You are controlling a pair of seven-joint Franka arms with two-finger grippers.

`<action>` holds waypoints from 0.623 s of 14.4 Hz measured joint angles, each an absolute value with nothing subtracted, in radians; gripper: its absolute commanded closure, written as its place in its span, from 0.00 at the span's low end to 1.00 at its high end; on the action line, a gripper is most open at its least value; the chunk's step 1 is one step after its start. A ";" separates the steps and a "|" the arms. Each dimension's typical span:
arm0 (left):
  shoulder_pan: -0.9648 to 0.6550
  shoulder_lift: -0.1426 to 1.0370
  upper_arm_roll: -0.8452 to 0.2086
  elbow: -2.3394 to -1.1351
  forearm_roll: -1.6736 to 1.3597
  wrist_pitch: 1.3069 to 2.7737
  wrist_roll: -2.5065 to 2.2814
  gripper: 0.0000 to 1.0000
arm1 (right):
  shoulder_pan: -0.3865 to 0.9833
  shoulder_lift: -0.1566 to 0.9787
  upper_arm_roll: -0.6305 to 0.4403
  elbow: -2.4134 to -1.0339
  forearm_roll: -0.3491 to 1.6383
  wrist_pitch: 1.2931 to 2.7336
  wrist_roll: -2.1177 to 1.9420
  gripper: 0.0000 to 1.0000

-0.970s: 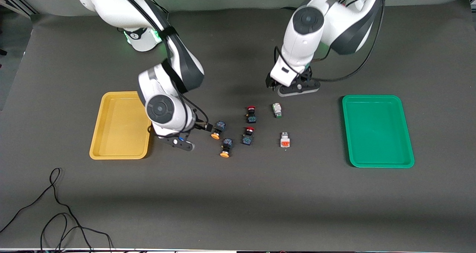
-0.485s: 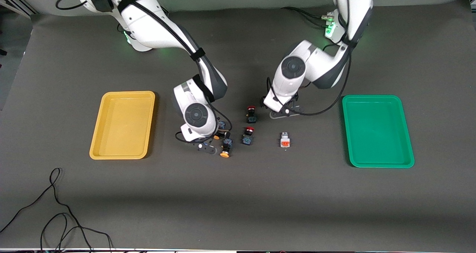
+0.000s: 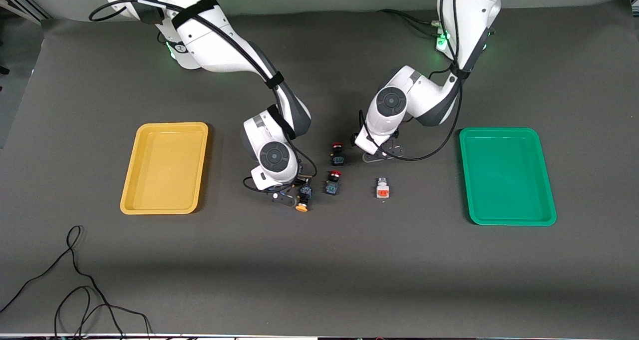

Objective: Place green and yellow buttons in trays
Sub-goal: 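Reach the left gripper to the green button while the right gripper reaches the orange button, then carry the green button to the green tray while the right gripper carries orange button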

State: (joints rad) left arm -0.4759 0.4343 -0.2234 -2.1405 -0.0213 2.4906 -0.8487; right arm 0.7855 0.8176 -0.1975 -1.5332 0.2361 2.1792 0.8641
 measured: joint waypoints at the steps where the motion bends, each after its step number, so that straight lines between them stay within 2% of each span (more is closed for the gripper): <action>1: -0.476 0.439 -0.223 -2.144 -0.021 2.494 -0.849 0.28 | 0.786 0.818 -0.198 -1.529 0.236 2.182 0.865 1.00; 2: -0.476 0.442 -0.223 -2.144 -0.021 2.497 -0.849 0.38 | 0.787 0.816 -0.199 -1.525 0.236 2.182 0.865 1.00; 5: -0.476 0.445 -0.222 -2.144 -0.021 2.503 -0.851 0.74 | 0.787 0.804 -0.221 -1.511 0.235 2.163 0.853 1.00; 7: -0.476 0.445 -0.222 -2.143 -0.021 2.504 -0.864 0.86 | 0.787 0.761 -0.270 -1.500 0.235 2.043 0.773 1.00; 9: -0.476 0.444 -0.220 -2.138 -0.021 2.504 -0.882 0.87 | 0.784 0.684 -0.343 -1.501 0.235 1.895 0.655 1.00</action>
